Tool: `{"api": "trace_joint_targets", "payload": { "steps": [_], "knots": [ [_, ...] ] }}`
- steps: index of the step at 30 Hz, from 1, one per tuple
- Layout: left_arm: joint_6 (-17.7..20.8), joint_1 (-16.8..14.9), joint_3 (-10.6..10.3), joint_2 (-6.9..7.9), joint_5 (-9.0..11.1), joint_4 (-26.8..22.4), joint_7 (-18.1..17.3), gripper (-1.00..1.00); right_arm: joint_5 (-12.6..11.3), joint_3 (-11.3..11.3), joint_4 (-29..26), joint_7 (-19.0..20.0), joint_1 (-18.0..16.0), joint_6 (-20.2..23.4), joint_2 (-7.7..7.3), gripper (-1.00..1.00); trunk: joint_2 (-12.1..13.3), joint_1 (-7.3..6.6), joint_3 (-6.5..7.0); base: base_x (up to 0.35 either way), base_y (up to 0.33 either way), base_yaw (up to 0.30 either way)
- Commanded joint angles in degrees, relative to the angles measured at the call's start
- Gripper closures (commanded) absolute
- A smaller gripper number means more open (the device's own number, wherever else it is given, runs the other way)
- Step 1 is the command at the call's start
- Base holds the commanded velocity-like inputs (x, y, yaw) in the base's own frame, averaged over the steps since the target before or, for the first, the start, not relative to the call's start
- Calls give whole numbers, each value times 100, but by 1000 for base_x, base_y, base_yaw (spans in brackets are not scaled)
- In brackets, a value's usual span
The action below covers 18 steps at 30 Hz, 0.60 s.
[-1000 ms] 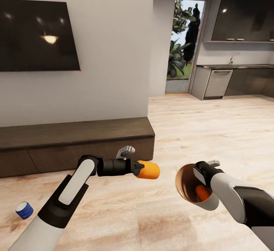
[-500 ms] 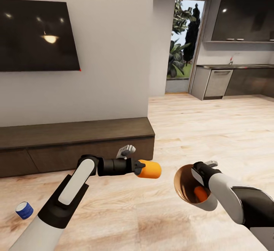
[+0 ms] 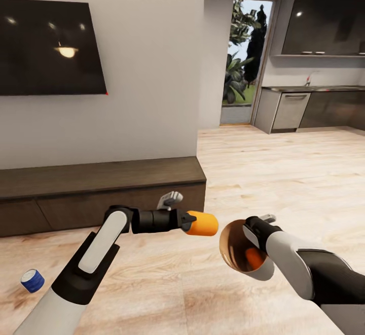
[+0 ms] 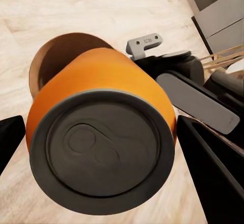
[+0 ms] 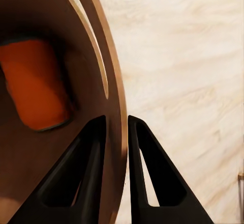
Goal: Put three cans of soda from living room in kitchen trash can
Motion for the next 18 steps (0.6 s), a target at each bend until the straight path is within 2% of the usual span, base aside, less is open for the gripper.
{"api": "trace_joint_targets", "payload": {
  "steps": [1,5,10,18],
  "knots": [
    [0,-3,0,-11,0,1,1,100,49,82,-7,11,-3,12,30,100,0,0,1,0,0,0],
    [0,-6,0,-127,-27,17,20,100,61,83,-13,11,-3,15,148,100,0,0,1,0,0,0],
    [0,-7,-38,-224,-65,50,63,100,68,86,-40,11,-3,18,207,100,0,0,1,0,0,0],
    [0,-8,-336,-348,-99,115,256,100,77,89,-82,-16,-3,34,269,100,0,0,1,0,0,0]
  ]
}}
